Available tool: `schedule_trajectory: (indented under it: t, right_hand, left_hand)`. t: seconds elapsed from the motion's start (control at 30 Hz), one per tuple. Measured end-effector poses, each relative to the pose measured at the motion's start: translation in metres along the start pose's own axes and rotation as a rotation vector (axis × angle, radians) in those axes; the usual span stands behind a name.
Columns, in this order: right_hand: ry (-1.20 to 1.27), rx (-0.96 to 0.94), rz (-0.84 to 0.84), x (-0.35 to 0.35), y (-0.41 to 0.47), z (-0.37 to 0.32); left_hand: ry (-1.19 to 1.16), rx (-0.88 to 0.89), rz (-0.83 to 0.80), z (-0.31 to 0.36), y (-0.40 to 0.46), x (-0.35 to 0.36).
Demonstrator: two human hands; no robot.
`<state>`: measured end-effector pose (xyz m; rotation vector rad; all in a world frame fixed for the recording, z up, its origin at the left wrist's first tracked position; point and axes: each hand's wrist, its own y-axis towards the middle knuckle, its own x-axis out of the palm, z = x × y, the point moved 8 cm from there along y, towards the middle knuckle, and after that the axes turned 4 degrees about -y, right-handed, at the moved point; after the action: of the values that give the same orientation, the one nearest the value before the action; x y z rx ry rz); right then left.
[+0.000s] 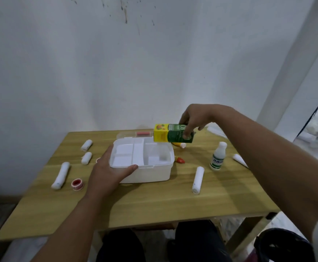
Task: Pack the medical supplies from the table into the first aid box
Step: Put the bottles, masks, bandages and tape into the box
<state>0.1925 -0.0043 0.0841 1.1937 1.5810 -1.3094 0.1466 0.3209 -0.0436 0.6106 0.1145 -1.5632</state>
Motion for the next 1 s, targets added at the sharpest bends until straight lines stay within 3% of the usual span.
schedule_trajectory:
  t: [0.33, 0.67, 1.0]
  right_hand:
    - [-0.414, -0.093, 0.036, 0.023, 0.01, -0.072]
    - [-0.268, -0.179, 0.063, 0.067, 0.028, -0.095]
    - [-0.326, -0.215, 0.199, 0.101, 0.04, -0.104]
  left_hand:
    - [0.019, -0.022, -0.001, -0.002, 0.0, -0.001]
    - [0.032, -0.065, 0.002, -0.008, -0.001, 0.001]
    - [0.024, -0.047, 0.009, -0.005, -0.001, 0.003]
